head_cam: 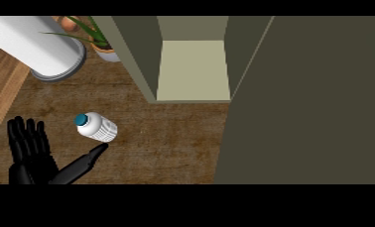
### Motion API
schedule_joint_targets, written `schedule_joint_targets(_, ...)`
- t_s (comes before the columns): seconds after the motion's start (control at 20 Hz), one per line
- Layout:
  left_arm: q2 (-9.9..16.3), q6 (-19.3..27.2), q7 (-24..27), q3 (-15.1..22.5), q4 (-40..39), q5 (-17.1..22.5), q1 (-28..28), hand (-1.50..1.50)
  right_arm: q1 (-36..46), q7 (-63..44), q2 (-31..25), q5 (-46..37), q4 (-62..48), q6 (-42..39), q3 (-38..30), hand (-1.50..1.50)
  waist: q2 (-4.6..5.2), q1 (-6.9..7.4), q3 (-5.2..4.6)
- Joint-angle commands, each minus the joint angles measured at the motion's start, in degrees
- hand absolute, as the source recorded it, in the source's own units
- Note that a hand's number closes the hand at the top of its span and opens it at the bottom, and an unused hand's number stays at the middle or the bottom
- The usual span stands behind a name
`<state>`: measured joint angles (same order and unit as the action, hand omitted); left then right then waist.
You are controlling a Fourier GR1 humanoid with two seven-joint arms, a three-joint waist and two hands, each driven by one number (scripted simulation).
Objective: Pick up the bottled water, place it into the cabinet and close the cabinet
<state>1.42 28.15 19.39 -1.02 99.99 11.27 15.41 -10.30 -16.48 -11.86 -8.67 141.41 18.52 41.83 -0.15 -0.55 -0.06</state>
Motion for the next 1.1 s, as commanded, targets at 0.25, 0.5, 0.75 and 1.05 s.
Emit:
schedule_joint_targets(0.25, -1.13, -4.01, 8.23, -2.68, -16.35, 3.04, -7.99, -1.5, 1.98, -4.26, -0.51, -8.4, 5.64, 2.06, 2.9, -1.5, 0.03, -0.03, -0.03)
schedule_joint_targets(0.5, -1.4, -2.07, 16.55, -1.08, -26.9, 6.89, -11.58, -1.5, 0.18, -2.59, -3.02, -6.26, 5.85, 2.23, 1.56, -1.5, 0.06, -0.22, -0.02)
schedule_joint_targets(0.75, -1.41, -3.93, 17.71, -2.69, -28.88, 7.43, -11.61, -1.5, 0.47, -4.39, -5.04, -4.75, 8.35, 2.49, -0.64, -1.5, 0.06, 0.1, 0.02)
schedule_joint_targets(1.05, 0.0, -5.06, 19.93, -6.23, -39.76, 9.54, -19.07, -1.5, 3.99, -7.01, -2.48, -8.32, 6.67, 4.28, 2.1, -1.5, 0.06, -0.02, -0.01)
